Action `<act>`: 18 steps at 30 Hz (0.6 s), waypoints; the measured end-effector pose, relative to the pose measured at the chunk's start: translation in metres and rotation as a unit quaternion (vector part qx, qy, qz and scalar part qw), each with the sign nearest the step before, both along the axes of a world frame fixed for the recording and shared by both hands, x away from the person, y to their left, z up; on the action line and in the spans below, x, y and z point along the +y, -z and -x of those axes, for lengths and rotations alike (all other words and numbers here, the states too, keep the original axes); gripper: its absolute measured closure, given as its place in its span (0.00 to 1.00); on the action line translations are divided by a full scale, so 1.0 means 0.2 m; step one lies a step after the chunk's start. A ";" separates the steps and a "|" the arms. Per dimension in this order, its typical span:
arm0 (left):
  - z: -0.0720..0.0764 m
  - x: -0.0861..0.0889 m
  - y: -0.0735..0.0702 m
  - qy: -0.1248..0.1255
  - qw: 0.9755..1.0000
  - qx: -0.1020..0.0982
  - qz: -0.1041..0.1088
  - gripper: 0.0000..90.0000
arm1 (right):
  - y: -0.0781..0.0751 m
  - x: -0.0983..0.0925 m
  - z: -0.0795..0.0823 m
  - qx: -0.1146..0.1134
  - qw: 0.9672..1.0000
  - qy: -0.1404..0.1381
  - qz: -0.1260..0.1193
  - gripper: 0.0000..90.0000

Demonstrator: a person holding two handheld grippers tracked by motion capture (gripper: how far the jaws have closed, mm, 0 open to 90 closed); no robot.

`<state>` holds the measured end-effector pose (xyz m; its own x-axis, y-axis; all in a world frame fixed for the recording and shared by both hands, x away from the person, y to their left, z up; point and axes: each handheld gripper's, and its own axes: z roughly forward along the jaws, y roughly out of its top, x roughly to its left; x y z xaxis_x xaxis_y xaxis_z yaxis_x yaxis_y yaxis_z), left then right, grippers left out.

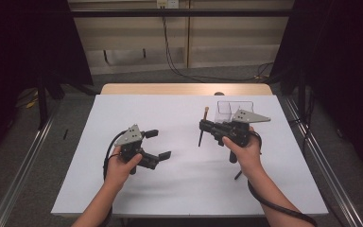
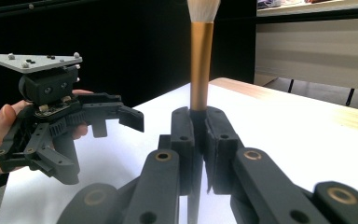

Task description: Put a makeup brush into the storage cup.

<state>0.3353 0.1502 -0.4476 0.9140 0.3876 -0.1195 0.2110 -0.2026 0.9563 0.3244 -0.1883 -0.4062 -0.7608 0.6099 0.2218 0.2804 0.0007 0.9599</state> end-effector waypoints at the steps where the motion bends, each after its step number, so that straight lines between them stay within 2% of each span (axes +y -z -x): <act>1: 0.00 0.01 0.00 -0.001 1.000 0.001 -0.001 0.02 | 0.00 0.00 0.00 -0.001 1.000 0.000 0.000 0.93; 18: 0.03 0.14 0.01 -0.014 1.000 -0.004 -0.013 0.02 | -0.01 0.00 -0.01 -0.003 1.000 0.003 -0.001 0.93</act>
<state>0.3285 0.1791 -0.4491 0.9036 0.4161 -0.1013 0.2086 -0.2211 0.9527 0.3259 -0.1886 -0.4039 -0.7582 0.6146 0.2175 0.2739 -0.0025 0.9617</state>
